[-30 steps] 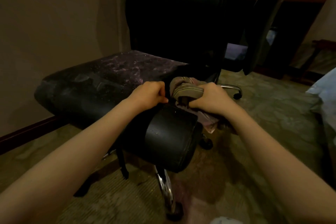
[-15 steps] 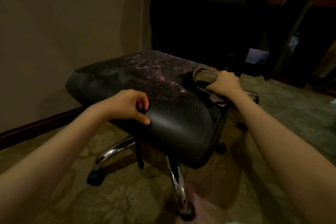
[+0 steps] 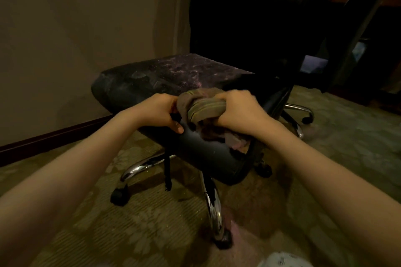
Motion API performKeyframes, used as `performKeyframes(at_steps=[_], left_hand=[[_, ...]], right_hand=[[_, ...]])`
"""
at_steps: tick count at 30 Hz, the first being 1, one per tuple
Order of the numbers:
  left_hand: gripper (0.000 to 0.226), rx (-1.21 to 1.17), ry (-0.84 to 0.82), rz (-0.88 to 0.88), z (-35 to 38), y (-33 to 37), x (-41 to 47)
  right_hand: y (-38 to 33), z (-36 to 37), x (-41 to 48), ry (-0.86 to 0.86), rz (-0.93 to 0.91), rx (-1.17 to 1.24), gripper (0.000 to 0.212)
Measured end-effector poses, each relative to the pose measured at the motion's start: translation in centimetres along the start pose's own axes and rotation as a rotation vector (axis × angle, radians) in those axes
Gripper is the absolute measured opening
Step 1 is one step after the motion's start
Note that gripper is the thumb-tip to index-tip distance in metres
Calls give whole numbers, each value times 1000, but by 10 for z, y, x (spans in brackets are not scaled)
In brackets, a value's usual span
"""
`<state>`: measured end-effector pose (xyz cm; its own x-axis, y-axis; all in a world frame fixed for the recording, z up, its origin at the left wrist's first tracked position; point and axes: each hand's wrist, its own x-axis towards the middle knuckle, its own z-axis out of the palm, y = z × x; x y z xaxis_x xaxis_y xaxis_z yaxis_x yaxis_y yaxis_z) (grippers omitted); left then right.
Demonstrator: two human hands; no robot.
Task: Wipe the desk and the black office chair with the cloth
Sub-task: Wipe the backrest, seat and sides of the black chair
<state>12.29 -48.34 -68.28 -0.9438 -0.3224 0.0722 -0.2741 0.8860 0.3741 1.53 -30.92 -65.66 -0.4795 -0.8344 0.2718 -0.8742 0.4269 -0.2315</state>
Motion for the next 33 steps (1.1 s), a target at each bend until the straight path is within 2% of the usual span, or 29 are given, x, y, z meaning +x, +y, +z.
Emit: performKeyframes(at_steps=[4, 5, 8, 12, 15, 17, 20, 22, 24, 26, 28, 30, 33], left_hand=[[40, 44, -66, -38, -3, 2, 2], [40, 39, -70, -46, -3, 2, 3], [40, -2, -43, -68, 3, -3, 3], [42, -63, 2, -72, 8, -7, 3], [32, -77, -6, -56, 4, -4, 1], [40, -76, -43, -39, 1, -3, -1], [28, -84, -48, -67, -9, -9, -1], [23, -134, 62, -141, -15, -18, -1], [18, -177, 172, -223, -15, -25, -1], [15, -144, 174, -267, -9, -27, 0], [17, -114, 171, -281, -5, -29, 1], [31, -126, 176, -279, -6, -31, 0], [36, -175, 135, -276, -12, -34, -5]], right_hand=[[36, -12, 32, 266, 154, -51, 37], [45, -10, 38, 266, 217, -74, 41], [51, 3, 38, 120, 335, -135, 45], [25, 3, 21, 42, 241, -58, 39], [-5, 7, 5, -45, 93, -30, 29], [-17, 5, 4, -80, 54, 3, 26], [-12, 1, 26, 118, 111, 37, 27], [-9, 6, 41, 226, 161, 12, 34], [-16, 17, 48, 168, 199, -93, 40], [-29, 30, 48, 91, 167, -109, 37], [-47, 39, 43, 36, 66, -61, 33], [-59, 43, 39, -47, 0, -19, 34], [-56, 28, 39, -81, 73, 178, 39]])
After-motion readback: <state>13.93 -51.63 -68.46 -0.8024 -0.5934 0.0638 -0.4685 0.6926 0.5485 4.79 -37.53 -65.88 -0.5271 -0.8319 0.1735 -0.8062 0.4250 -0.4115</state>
